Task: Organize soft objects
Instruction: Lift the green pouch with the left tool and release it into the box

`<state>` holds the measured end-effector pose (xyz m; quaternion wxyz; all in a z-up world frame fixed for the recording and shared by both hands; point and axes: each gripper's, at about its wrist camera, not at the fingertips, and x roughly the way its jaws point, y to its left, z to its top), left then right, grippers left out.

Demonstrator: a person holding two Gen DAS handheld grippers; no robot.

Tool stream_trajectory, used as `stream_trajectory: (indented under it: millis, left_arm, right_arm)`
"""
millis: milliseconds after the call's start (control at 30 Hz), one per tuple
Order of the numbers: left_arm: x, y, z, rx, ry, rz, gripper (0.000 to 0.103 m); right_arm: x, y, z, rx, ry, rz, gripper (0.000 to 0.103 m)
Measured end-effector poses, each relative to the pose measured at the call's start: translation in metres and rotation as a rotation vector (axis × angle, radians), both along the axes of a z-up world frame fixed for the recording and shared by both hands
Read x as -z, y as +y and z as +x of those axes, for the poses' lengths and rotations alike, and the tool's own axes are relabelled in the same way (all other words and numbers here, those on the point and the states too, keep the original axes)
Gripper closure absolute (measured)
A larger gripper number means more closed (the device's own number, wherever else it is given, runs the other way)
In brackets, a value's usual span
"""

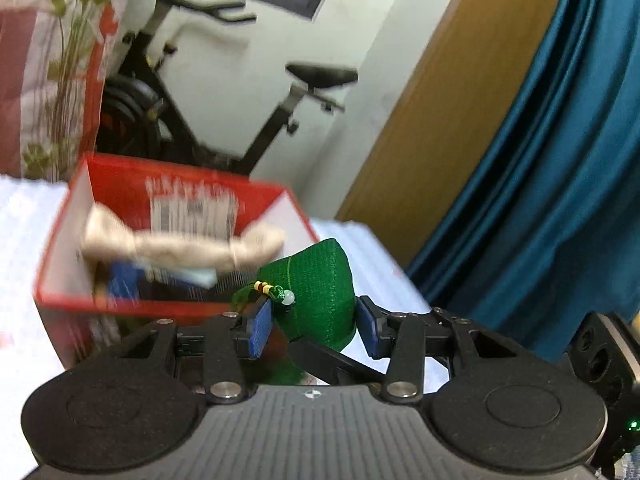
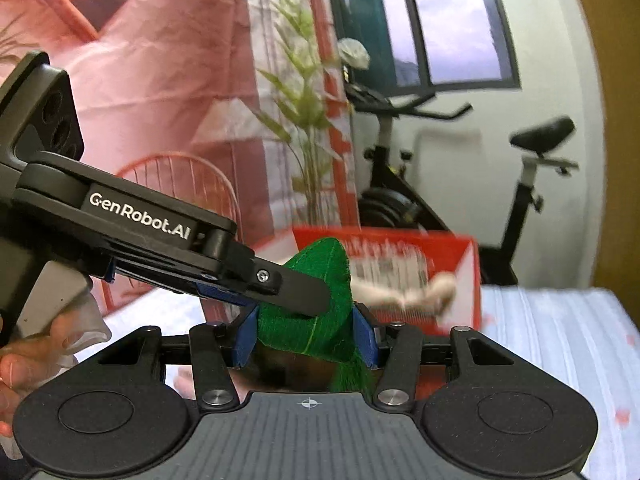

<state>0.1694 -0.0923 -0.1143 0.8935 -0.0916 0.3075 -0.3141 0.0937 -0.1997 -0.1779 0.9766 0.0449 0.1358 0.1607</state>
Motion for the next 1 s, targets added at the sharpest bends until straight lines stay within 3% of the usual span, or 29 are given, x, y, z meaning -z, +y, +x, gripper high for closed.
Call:
stream_trajectory:
  millis: [267, 467, 667, 1000]
  left_arm:
    - [-0.054, 0.023, 0.027, -0.031, -0.123, -0.019, 0.056]
    - [-0.055, 0.036, 0.050, -0.047, -0.123, -0.002, 0.056]
    - [-0.028, 0.051, 0.073, -0.066, -0.053, 0.014, 0.056]
    - [0.028, 0.075, 0.111, -0.102, 0.091, 0.027, 0.055]
  right_arm:
    - [-0.071, 0.025, 0.047, -0.049, -0.123, -0.048, 0.056]
    - [-0.097, 0.049, 0.086, -0.077, -0.176, -0.098, 0.056]
    - [-0.083, 0.067, 0.119, -0.095, -0.120, -0.128, 0.056]
    - [-0.020, 0.087, 0.164, -0.103, 0.046, -0.121, 0.056]
